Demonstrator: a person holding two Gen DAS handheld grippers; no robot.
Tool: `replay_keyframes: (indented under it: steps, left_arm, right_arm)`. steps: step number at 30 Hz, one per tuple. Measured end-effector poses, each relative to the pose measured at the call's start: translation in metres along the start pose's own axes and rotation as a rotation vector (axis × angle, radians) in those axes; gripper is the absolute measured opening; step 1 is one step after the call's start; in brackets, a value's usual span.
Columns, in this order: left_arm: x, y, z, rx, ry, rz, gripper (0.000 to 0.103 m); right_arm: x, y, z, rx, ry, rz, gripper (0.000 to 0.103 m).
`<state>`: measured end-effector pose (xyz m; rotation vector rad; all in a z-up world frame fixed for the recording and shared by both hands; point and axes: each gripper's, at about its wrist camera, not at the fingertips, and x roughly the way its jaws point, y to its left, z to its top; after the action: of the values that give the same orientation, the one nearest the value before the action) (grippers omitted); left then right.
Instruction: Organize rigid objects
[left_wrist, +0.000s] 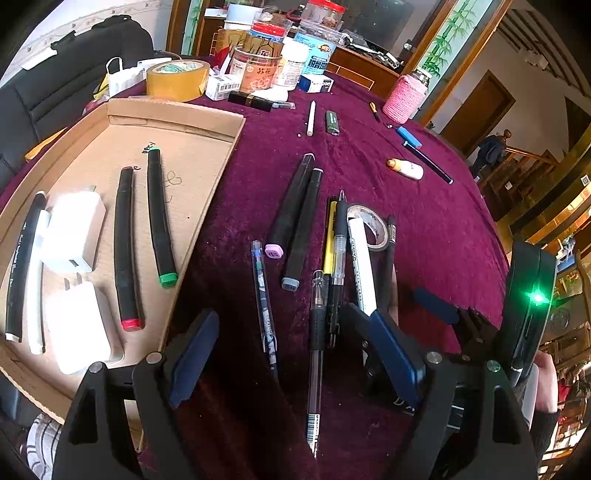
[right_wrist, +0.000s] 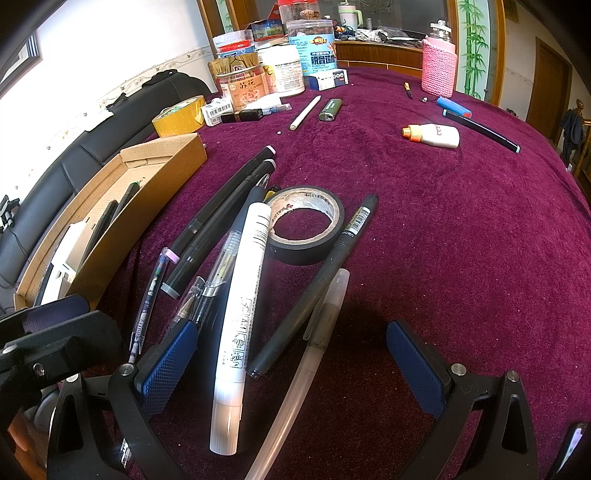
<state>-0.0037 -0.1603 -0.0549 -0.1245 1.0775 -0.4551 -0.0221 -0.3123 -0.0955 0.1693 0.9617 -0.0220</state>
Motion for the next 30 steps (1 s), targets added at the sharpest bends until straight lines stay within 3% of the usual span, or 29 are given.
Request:
replay_keyframes:
  steps: [30]
  left_arm:
    - [-0.015,0.016,-0.002,-0.021,-0.027,-0.007,0.083]
  right_arm:
    - [0.001,0.0,0.0,0.0,0.0,0.0,0.103]
